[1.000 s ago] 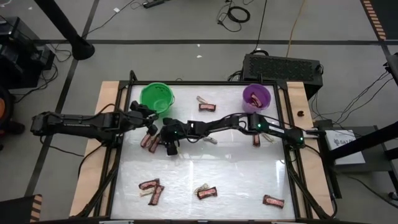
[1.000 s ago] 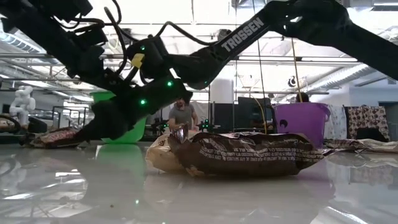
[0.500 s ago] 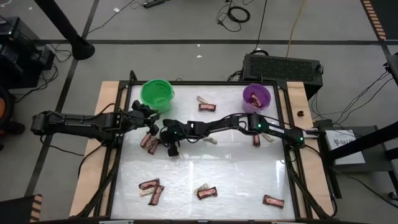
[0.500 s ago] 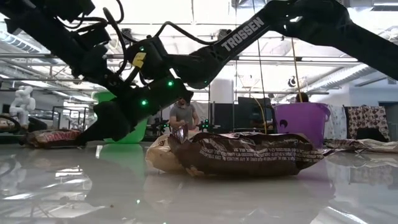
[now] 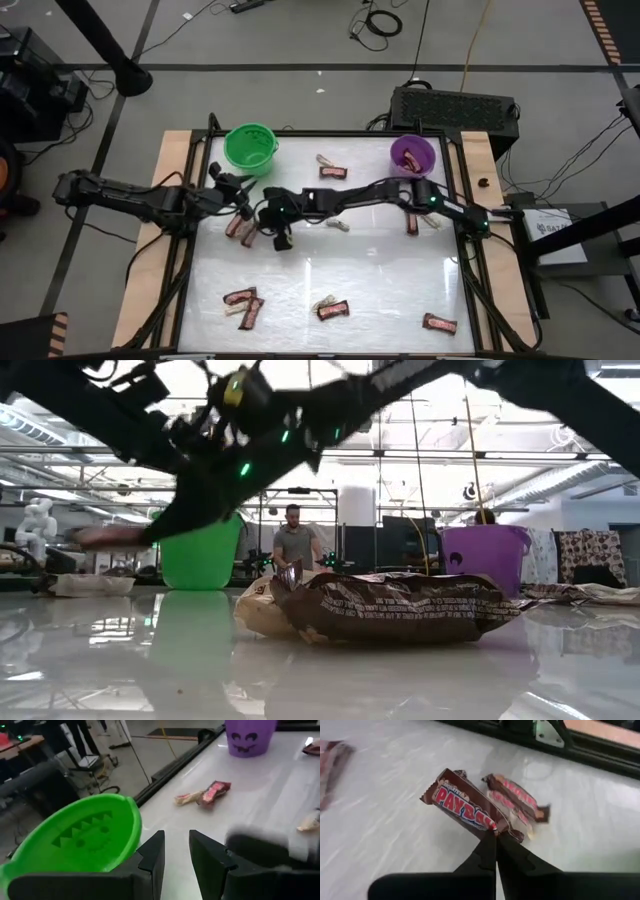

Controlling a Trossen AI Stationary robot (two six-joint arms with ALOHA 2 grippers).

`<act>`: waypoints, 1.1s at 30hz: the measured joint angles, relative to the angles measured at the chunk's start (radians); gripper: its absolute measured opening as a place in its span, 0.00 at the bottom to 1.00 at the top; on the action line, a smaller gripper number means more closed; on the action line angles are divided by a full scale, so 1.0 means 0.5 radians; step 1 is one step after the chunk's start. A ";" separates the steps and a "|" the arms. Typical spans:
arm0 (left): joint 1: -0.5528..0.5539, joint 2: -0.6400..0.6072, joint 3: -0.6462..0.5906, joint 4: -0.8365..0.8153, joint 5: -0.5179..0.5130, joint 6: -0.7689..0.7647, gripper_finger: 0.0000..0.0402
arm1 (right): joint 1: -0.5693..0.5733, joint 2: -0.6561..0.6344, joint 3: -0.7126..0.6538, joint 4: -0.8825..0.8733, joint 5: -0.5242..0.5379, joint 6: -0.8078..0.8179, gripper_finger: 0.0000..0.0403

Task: Sort candy by brand, put in halloween buckets
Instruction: Put the brown chocolate bar into the purple bucket

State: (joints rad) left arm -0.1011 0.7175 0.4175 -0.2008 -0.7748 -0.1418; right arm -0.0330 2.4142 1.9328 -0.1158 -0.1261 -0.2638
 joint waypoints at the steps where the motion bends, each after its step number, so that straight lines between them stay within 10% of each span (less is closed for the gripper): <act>1: -0.036 -0.028 0.000 -0.018 -0.021 -0.002 0.24 | -0.008 -0.053 0.001 -0.122 0.000 -0.006 0.00; 16: -0.317 -0.211 -0.026 -0.254 0.048 -0.280 0.24 | -0.306 -1.288 -0.848 -1.069 0.409 0.304 0.00; 25: -0.317 -0.048 -0.026 -0.073 0.272 -0.282 0.24 | -0.457 -2.316 -1.342 -1.523 1.058 0.792 0.00; 33: -0.317 0.105 -0.026 0.208 0.291 -0.179 0.24 | -0.600 -2.622 -1.407 -1.977 1.325 1.215 0.00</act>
State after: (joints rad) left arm -0.2596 0.7701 0.4046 -0.0970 -0.6293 -0.2315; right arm -0.3333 1.1034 1.2294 -1.1041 0.5365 0.3437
